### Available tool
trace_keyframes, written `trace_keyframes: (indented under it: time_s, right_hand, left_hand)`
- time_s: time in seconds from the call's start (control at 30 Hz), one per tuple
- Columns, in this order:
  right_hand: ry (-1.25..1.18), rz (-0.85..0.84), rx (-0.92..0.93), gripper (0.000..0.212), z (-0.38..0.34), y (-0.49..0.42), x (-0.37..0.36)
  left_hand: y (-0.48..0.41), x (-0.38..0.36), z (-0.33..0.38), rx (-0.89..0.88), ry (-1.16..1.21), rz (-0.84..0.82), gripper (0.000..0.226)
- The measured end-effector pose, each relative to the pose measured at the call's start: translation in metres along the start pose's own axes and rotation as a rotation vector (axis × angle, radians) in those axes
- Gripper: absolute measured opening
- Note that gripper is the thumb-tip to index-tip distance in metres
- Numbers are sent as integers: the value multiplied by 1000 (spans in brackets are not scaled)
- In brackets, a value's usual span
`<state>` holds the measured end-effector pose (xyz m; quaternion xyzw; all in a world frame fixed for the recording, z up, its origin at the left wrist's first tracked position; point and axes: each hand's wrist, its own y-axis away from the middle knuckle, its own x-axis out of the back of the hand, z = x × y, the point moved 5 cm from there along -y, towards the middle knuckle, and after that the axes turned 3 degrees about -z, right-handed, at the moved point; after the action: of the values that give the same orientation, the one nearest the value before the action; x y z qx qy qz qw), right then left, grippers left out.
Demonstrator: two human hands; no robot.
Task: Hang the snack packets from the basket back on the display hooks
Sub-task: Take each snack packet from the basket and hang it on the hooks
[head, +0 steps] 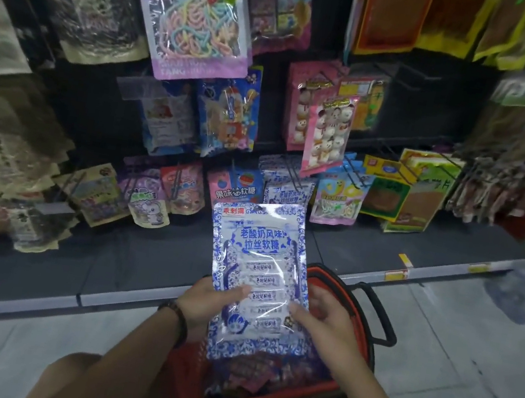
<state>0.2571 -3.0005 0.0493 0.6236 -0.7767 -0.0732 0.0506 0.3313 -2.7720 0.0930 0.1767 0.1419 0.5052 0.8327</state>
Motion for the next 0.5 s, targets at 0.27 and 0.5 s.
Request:
trace_keyframes:
  time_s: [0.27,0.5]
  right_hand:
    - [-59,66,73,18,-23,-32,7]
    - [2,133,24,11,-2,-83,23]
  left_hand:
    - [-32,-16,14,-115,1,-2,42]
    - [-78,-14,9,-56,-13,103,23]
